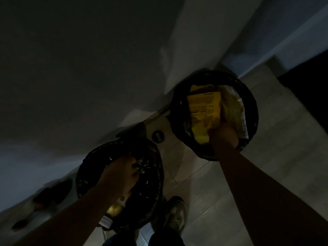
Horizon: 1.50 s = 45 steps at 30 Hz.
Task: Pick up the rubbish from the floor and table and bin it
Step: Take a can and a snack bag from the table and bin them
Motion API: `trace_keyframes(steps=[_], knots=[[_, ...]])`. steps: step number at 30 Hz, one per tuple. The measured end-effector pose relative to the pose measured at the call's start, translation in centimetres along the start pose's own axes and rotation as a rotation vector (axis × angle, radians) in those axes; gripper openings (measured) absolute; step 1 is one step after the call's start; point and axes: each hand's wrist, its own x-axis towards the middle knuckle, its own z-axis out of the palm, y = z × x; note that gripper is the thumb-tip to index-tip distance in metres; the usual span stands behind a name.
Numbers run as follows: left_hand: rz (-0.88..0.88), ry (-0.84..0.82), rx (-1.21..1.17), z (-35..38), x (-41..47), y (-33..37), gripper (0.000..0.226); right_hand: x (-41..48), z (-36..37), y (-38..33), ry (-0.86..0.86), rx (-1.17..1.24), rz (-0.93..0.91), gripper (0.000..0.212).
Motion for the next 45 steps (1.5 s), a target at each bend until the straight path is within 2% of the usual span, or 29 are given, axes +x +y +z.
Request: trace_keyframes(steps=[4,7,12,15,20,23,27,32,36,39,45], knots=[[-0.018,-0.022,0.008,-1.3,-1.4,1.5,0.024,-2.4,-2.8,1.1,0.035,0.178,0.02,0.041],[0.003,-0.027,0.01,-2.7,-2.9,2.8,0.028,-4.9,-5.1,1.7,0.006,0.21,-0.067,0.057],[0.045,-0.015,-0.047,-6.1,-6.4,5.0,0.017,-10.0,-8.6,1.2,-0.096,0.254,-0.222,0.064],[0.092,0.007,-0.031,-8.4,-8.3,5.5,0.022,-12.9,-10.3,0.3,-0.132,0.326,-0.257,0.064],[0.146,0.065,-0.005,-12.3,-11.9,4.8,0.031,-17.4,-13.2,-1.5,-0.099,0.312,-0.263,0.061],[0.158,0.06,0.012,-15.0,-14.7,4.5,0.038,-21.1,-15.3,-2.5,-0.058,0.301,-0.303,0.05],[0.135,0.001,0.018,-19.4,-19.5,4.4,0.05,-26.8,-19.1,-3.7,-0.091,0.206,-0.359,0.051],[0.182,0.075,0.097,-24.4,-27.0,4.9,0.049,-34.7,-24.2,-5.0,-0.166,-0.157,-0.616,0.06],[0.231,0.134,0.093,-27.4,-33.7,5.3,0.044,-40.2,-29.8,-5.6,-0.2,-0.214,-0.761,0.058],[0.206,0.162,0.113,-29.8,-38.2,5.9,0.041,-42.9,-34.9,-6.0,-0.225,-0.22,-0.842,0.055],[0.129,0.347,0.044,-33.0,-46.2,8.7,0.043,-45.4,-44.6,-7.2,-0.227,-0.276,-1.077,0.052]])
